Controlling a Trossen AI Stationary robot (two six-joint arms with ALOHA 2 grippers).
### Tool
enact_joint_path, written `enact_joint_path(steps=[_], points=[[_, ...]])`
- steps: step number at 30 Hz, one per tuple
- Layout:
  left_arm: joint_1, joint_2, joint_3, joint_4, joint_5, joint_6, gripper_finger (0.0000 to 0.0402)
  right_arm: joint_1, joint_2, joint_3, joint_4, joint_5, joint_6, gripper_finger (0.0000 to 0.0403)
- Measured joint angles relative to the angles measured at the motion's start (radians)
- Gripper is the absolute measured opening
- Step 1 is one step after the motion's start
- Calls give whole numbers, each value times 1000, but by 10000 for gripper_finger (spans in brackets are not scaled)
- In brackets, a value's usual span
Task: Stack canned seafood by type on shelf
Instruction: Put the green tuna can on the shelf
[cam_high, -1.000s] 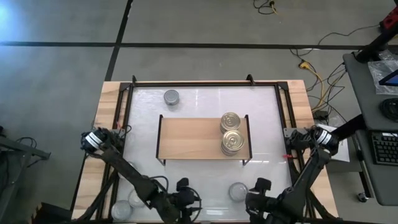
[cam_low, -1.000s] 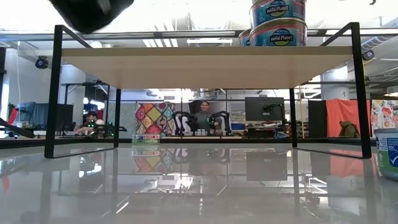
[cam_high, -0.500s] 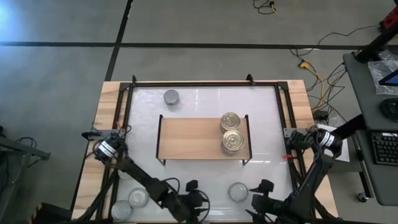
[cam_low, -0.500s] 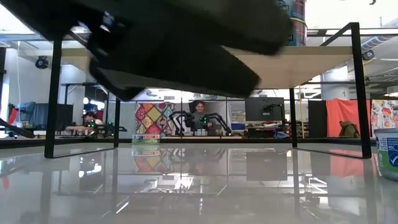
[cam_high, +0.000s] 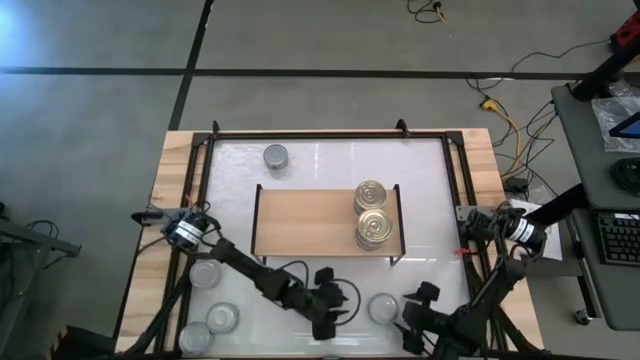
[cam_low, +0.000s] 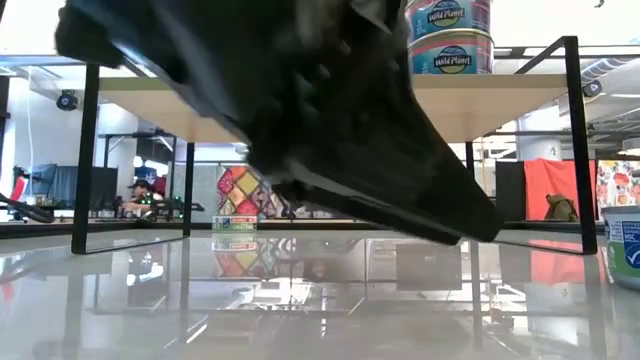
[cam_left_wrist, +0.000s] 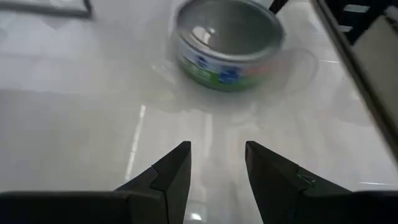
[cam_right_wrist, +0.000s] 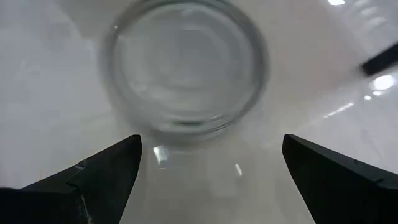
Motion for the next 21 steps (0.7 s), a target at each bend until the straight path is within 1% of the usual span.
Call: enact_joint_path(steps=[3, 6, 9, 14, 16, 18, 21], points=[[1, 0, 0, -7, -5, 22, 138, -18, 0, -43, 23, 15, -2, 380], [0, -6, 1, -108, 28, -54, 148, -42, -2, -74, 101, 32, -59, 380], [-3, -26, 4, -201, 57, -86, 167, -86, -2, -82, 147, 24, -125, 380], [-19, -36, 3, -237, 60, 9, 201, -152, 5, -67, 262, 59, -416, 380], [-21, -39, 2, -242, 64, 46, 212, -172, 7, -43, 292, 53, -512, 380], [-21, -44, 2, -255, 83, 74, 218, -179, 4, -10, 282, 54, -547, 380], [-24, -61, 2, -306, 107, 102, 219, -174, -2, 31, 207, 44, -550, 380]])
